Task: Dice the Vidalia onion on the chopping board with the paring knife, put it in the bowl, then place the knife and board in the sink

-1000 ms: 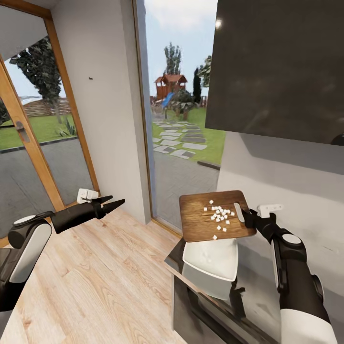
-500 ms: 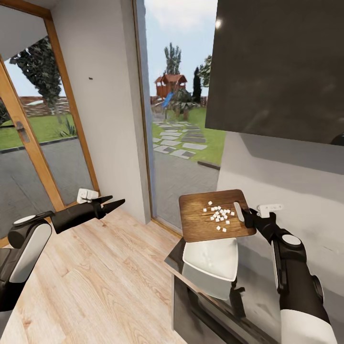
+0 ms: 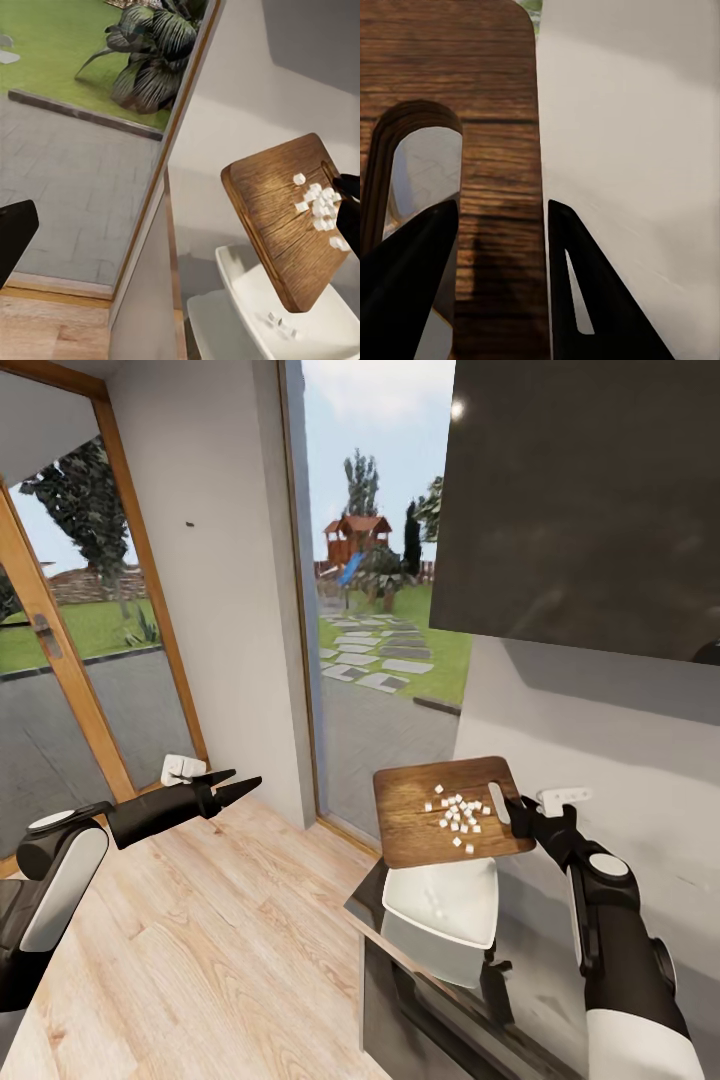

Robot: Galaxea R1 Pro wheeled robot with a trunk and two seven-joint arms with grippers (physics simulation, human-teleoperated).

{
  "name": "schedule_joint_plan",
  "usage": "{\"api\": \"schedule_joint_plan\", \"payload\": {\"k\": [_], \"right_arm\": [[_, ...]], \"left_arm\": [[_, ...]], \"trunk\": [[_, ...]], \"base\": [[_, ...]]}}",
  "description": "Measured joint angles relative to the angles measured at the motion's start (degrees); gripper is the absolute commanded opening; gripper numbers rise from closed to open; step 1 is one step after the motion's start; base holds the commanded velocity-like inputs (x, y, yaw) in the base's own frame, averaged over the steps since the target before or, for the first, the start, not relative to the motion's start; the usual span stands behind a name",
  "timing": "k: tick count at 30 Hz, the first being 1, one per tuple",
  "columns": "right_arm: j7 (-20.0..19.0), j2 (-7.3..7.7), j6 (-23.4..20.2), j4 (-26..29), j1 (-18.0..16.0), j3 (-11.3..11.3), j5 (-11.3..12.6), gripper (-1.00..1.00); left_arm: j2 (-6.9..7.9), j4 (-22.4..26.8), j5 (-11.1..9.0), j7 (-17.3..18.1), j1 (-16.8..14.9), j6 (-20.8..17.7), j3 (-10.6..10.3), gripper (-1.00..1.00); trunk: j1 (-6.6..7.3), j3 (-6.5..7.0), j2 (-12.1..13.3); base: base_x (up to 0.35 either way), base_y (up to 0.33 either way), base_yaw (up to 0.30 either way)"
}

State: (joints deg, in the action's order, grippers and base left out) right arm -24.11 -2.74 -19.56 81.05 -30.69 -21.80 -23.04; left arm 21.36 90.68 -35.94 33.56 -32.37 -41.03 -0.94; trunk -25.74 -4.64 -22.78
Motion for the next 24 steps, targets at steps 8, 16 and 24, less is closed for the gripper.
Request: {"api": "schedule_joint_plan", "payload": {"k": [8,16,24], "right_arm": [[0.06,0.0,0.26,-0.03,0.41,0.0,-0.01,-1.0],[0.05,0.0,3.15,-0.11,1.0,0.0,-0.05,-1.0],[0.05,0.0,3.42,-0.12,1.06,0.0,-0.05,-1.0]], "left_arm": [[-0.03,0.0,0.0,0.0,0.0,0.0,0.0,1.0],[-0.04,0.01,0.0,0.0,0.0,0.0,0.0,1.0],[-0.04,-0.02,0.0,0.0,0.0,0.0,0.0,1.0]], "trunk": [[0.0,0.0,0.0],[0.0,0.0,0.0],[0.0,0.0,0.0]], "base": [[0.0,0.0,0.0],[0.0,0.0,0.0],[0.0,0.0,0.0]]}}
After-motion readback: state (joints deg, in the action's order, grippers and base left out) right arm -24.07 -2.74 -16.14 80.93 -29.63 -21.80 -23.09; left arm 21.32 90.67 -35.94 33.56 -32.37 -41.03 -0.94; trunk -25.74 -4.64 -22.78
